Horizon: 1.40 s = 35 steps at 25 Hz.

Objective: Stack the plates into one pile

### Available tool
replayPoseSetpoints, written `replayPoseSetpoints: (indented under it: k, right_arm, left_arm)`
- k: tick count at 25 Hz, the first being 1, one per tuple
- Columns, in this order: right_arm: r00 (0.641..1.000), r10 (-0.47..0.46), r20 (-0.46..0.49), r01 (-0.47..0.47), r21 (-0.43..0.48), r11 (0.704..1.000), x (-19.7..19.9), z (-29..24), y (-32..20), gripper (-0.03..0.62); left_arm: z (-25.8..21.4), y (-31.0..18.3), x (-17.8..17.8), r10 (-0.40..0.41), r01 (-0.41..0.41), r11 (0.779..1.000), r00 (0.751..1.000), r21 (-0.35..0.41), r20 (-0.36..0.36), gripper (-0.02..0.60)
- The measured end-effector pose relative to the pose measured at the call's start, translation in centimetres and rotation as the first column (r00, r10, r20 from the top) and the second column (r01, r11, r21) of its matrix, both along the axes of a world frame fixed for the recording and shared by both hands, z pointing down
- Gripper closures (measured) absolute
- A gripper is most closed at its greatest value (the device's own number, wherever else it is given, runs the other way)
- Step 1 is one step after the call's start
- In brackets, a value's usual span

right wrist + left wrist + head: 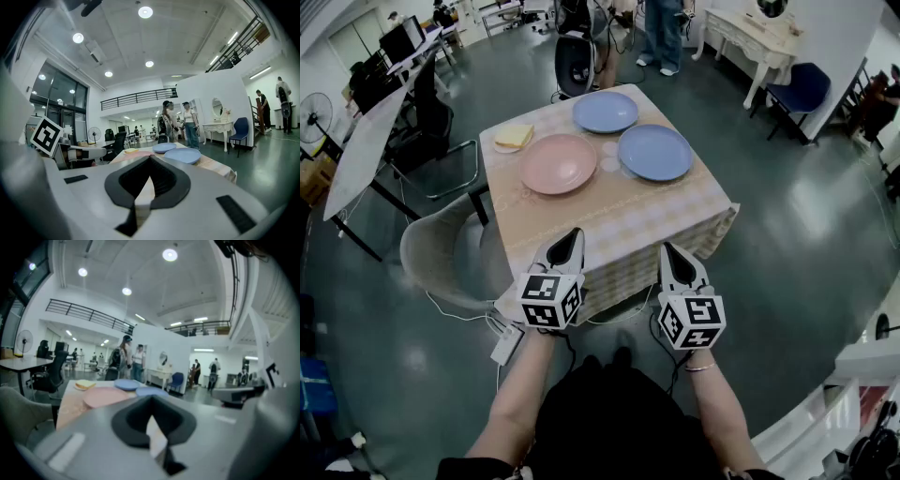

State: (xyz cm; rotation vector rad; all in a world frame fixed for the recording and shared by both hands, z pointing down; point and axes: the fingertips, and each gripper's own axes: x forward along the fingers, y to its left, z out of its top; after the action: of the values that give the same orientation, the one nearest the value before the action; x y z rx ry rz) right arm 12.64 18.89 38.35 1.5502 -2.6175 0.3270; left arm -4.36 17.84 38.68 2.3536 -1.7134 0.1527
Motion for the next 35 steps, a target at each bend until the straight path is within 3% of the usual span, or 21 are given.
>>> replayPoseSetpoints:
  k: [14, 27, 29, 35]
  right_arm:
    - [0.999, -0.021, 0.031, 0.021, 0.003, 1.0, 0.6, -0.1, -0.8, 0.591]
    - [0.988, -0.143, 0.049, 0.143, 0.012, 0.99, -3.3, -0.3, -5.1, 0.586]
    - [0.985, -0.162, 0.065, 0.162, -0.001, 0.987, -4.2, -0.1, -6.0, 0.508]
    - [0.972, -0.218, 0.091, 0.222, -0.04, 0.974, -7.8, 0.7, -9.1, 0.428]
  left_arm:
    - [0.8, -0.8, -0.5, -0.053, 0.054, 0.998, 0.998, -0.019, 0.031, 0.574]
    - [0.3, -2.6, -7.1, -0.217, 0.218, 0.976, 0.974, -0.007, 0.059, 0.568]
    - [0.6, -3.1, -8.2, -0.234, 0.235, 0.972, 0.971, -0.013, 0.057, 0.558]
    - [2.1, -5.3, -11.7, -0.263, 0.264, 0.963, 0.964, -0.045, 0.045, 0.511]
